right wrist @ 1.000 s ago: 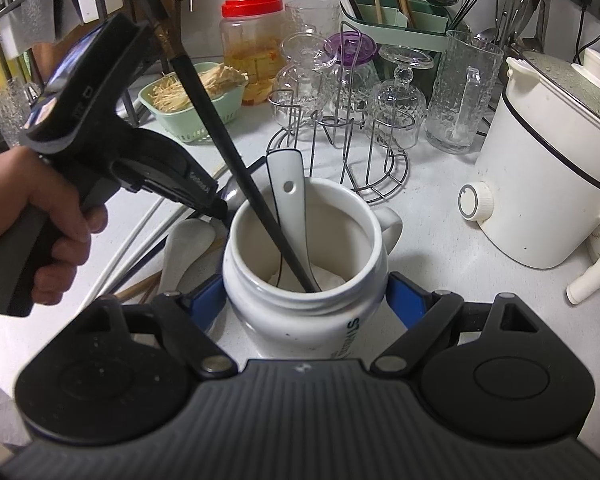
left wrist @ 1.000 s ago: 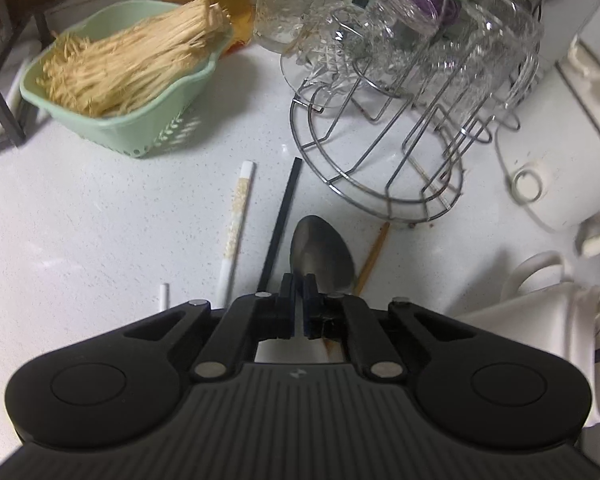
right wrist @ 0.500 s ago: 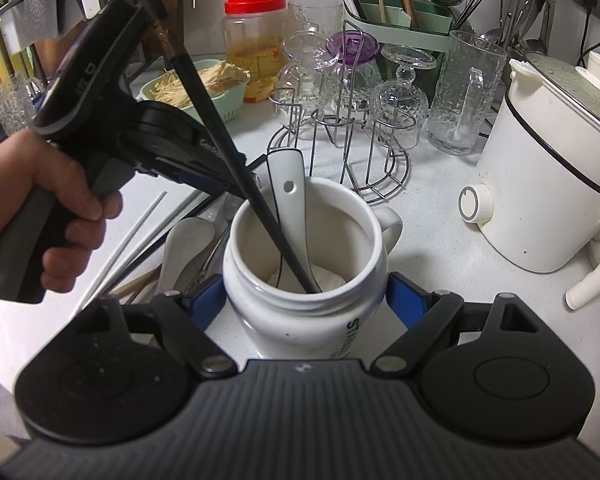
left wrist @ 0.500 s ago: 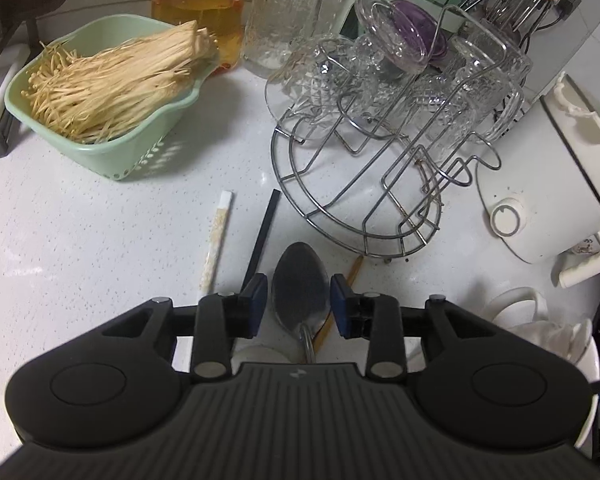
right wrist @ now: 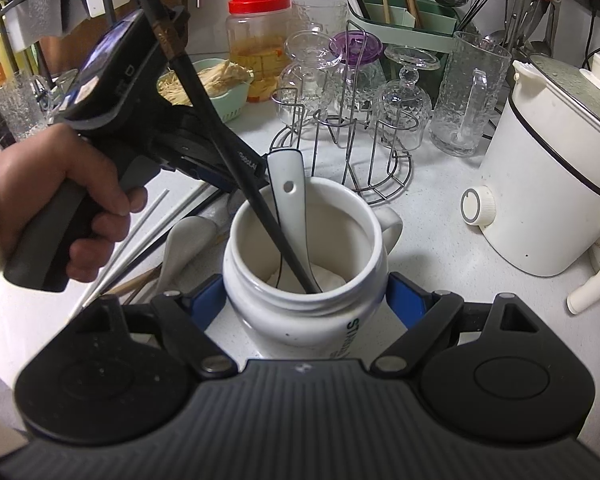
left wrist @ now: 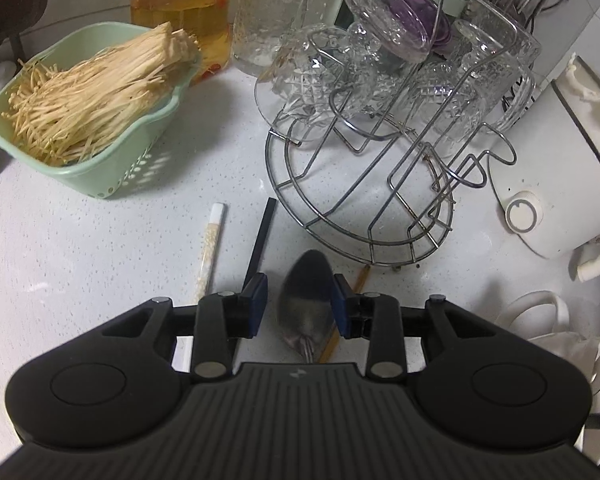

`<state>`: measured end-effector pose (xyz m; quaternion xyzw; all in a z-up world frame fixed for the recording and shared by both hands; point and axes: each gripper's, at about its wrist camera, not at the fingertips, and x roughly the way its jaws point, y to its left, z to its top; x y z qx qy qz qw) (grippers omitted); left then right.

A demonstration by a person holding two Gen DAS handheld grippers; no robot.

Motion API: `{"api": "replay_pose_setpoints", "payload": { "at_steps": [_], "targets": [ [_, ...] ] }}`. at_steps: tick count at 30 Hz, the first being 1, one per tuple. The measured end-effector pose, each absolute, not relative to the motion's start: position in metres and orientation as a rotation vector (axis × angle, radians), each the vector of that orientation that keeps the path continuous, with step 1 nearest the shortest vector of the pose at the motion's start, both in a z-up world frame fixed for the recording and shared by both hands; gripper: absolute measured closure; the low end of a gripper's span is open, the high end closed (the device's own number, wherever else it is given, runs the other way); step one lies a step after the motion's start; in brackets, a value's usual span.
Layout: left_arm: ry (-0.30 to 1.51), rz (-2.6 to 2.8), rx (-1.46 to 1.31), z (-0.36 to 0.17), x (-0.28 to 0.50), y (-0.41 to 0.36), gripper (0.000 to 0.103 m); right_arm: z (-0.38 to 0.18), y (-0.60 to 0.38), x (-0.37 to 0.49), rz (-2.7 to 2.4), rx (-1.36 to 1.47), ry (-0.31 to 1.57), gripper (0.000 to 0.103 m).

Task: Organize utensils
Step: 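Grasp the metal spoon with the left tool and lift it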

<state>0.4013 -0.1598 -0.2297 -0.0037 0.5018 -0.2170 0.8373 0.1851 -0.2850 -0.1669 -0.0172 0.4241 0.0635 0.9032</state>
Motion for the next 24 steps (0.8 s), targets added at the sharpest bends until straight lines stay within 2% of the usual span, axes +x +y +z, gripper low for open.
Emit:
{"api": "replay_pose_setpoints", "payload": {
  "at_steps": [10, 11, 12, 15, 24],
  "targets": [
    [1.080, -0.487, 0.050, -0.229, 0.400, -0.170, 0.064, -0.167, -0.286, 0.187, 0.125, -0.029, 0.872, 0.015],
    [1.082, -0.488, 0.050, -0.229, 0.400, -0.170, 0.068, -0.167, -0.286, 0.187, 0.125, -0.029, 0.872, 0.015],
    [1.085, -0.491, 0.048, -0.229, 0.400, -0.170, 0.077, -0.167, -0.286, 0.187, 0.125, -0.029, 0.872, 0.015],
    [1.104, -0.486, 0.032, -0.230, 0.402, -0.167, 0.094, -0.167, -0.286, 0.187, 0.123, -0.027, 0.872, 0.015],
    [1.111, -0.489, -0.014, -0.227, 0.398, -0.155, 0.099, -0.167, -0.285, 0.191, 0.110, -0.023, 0.871, 0.015]
  ]
}}
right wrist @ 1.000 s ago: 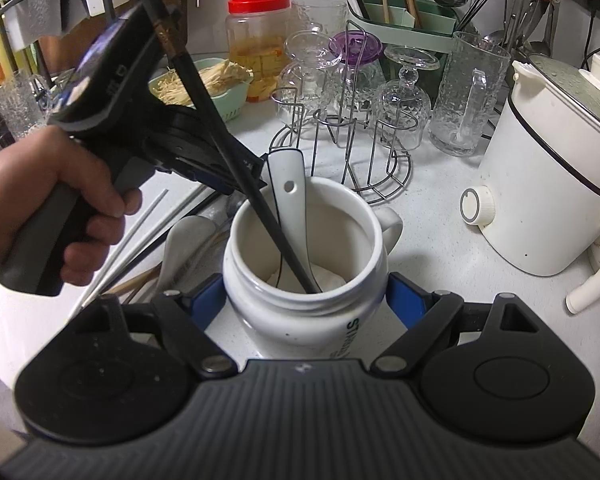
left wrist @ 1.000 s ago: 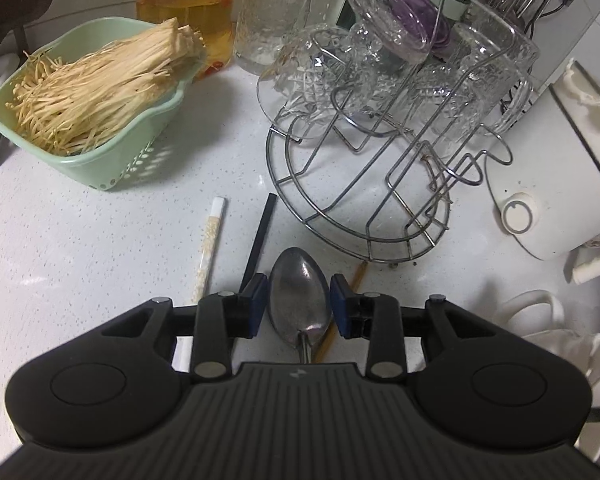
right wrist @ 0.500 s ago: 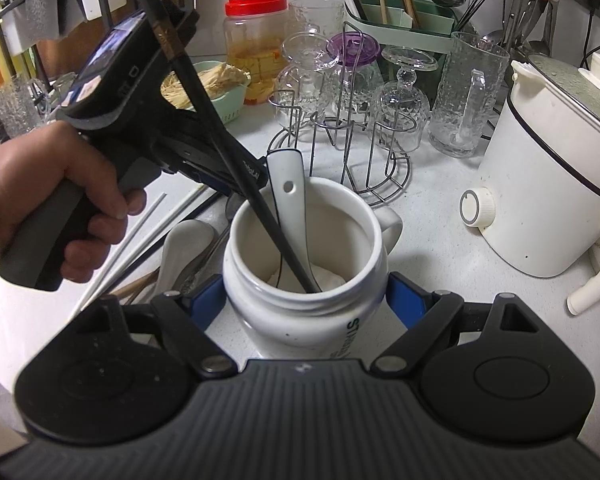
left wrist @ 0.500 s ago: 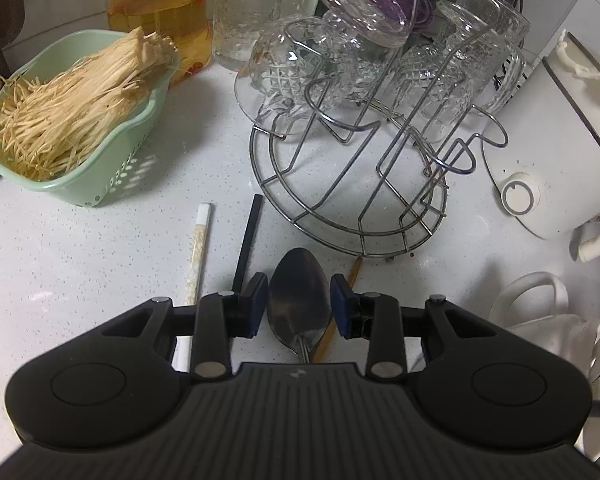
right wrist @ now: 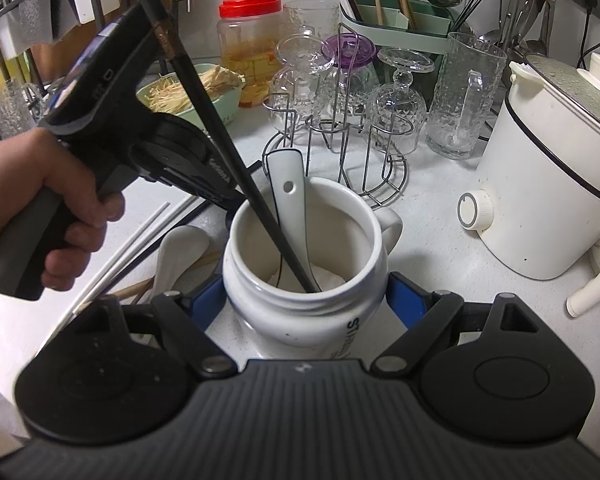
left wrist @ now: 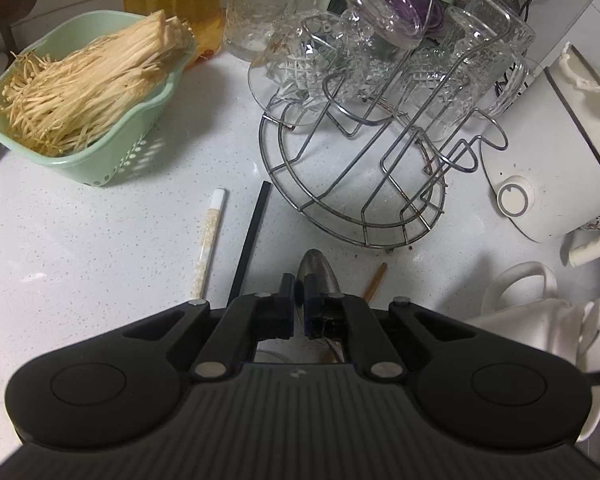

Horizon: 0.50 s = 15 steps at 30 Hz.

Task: Organize utensils
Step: 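Grasp the metal spoon with the left tool and lift it, then carry the metal spoon over the mug and lower it in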

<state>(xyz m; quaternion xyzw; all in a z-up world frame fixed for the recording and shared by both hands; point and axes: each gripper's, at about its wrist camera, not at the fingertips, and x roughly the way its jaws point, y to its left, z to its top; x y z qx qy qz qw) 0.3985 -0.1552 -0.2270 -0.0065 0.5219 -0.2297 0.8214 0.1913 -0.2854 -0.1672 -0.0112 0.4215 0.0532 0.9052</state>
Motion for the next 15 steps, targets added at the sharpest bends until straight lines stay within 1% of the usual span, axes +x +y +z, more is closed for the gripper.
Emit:
{"api": "replay_pose_setpoints", "payload": {
  "at_steps": [5, 15],
  "targets": [
    [1.086, -0.486, -0.025, -0.215, 0.393, -0.148, 0.103, -0.167, -0.284, 0.192, 0.107, -0.023, 0.871, 0.015],
    [1.030, -0.482, -0.019, -0.191, 0.375, -0.134, 0.103, -0.167, -0.282, 0.193, 0.106, -0.026, 0.862, 0.014]
  ]
}}
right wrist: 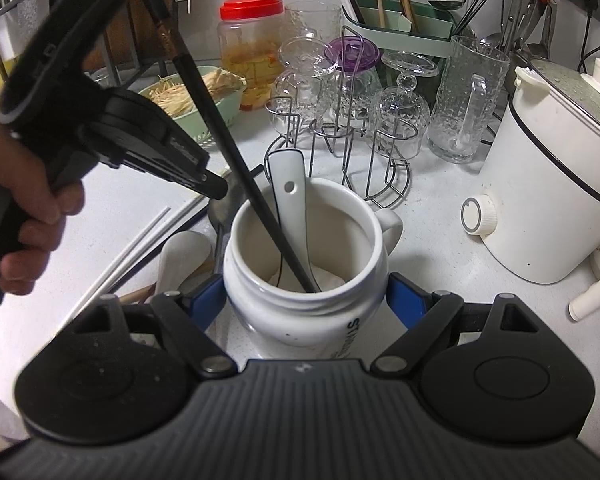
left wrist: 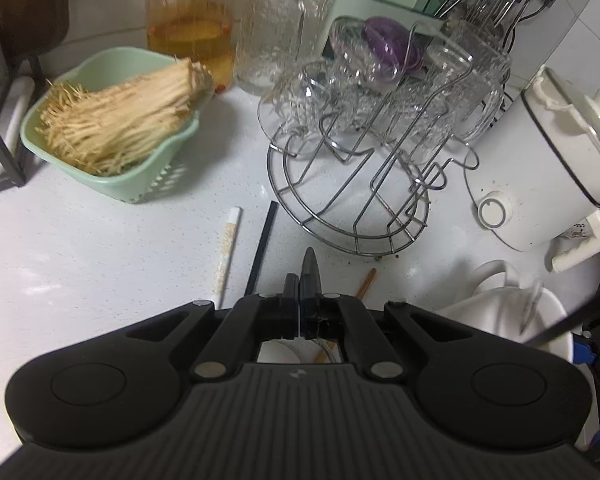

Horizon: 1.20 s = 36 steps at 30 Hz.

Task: Organize utensils
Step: 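Carry the metal spoon over the mug and lower it in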

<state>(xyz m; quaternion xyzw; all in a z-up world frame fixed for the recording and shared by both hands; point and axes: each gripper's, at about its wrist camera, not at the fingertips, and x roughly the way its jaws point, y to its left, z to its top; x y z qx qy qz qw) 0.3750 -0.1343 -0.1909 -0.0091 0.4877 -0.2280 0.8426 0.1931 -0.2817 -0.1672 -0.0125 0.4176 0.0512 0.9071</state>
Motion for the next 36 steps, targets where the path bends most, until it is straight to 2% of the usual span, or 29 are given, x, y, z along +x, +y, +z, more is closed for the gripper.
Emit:
{"api": "replay_pose_setpoints", "payload": {
  "at_steps": [16, 28, 36],
  "targets": [
    [0.852, -0.493, -0.058, -0.110, 0.358, -0.108, 0.103, -0.168, -0.263, 0.205, 0.151, -0.048, 0.852, 0.014],
    [0.698, -0.517, -0.042, -0.048, 0.361, -0.109, 0.103, -0.168, -0.257, 0.207, 0.156, -0.048, 0.848, 0.014],
    [0.643, -0.566, -0.049, -0.026, 0.357, -0.124, 0.103, -0.168, -0.257, 0.207, 0.157, -0.048, 0.848, 0.014]
  ]
}}
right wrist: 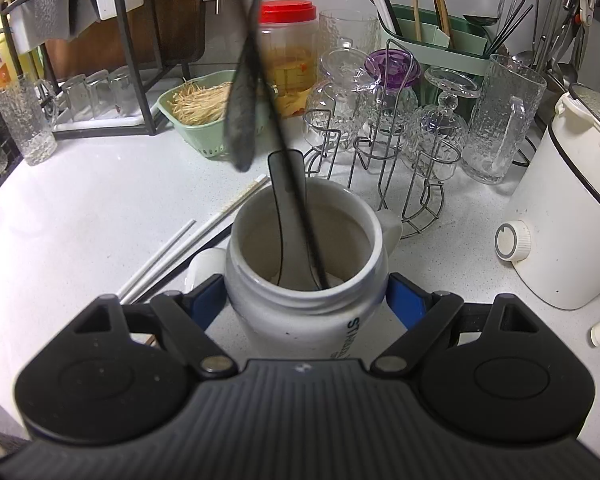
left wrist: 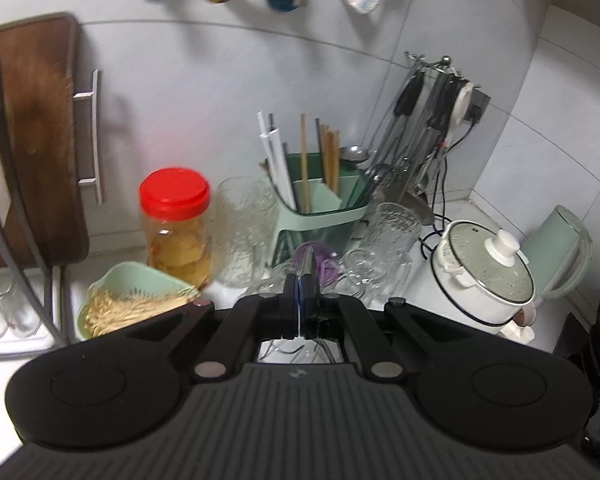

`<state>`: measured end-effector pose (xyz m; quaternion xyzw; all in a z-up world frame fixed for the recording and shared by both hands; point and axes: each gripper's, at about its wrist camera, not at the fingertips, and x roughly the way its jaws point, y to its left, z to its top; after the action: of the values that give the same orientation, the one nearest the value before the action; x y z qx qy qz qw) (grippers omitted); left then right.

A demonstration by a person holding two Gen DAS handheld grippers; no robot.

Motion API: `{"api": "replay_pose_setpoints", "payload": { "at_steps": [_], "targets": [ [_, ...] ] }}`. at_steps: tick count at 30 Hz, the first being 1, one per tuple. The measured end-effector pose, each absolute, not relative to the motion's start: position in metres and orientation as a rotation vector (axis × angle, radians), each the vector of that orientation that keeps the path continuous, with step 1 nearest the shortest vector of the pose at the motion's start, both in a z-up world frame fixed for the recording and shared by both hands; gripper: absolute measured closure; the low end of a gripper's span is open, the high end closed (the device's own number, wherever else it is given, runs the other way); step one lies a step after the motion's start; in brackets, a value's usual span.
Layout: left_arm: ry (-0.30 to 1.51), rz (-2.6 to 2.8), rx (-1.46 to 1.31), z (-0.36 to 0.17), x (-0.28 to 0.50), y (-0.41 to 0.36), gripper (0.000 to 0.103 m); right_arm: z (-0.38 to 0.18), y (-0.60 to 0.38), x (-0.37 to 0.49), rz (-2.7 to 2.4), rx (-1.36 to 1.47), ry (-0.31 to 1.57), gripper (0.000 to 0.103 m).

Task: Organize utensils
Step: 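Carry the metal spoon over the mug and lower it in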

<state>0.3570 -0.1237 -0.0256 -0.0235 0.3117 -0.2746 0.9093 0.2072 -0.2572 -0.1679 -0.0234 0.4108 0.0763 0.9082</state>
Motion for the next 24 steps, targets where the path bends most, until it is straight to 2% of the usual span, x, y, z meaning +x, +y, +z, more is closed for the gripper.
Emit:
{"api": "replay_pose_setpoints", "payload": {
  "at_steps": [24],
  "targets": [
    [0.655, -0.621, 0.059, -0.060, 0.325, -0.161, 0.103, -0.169, -0.258, 0.206, 0.170, -0.048, 0.826, 0.014]
  ]
}}
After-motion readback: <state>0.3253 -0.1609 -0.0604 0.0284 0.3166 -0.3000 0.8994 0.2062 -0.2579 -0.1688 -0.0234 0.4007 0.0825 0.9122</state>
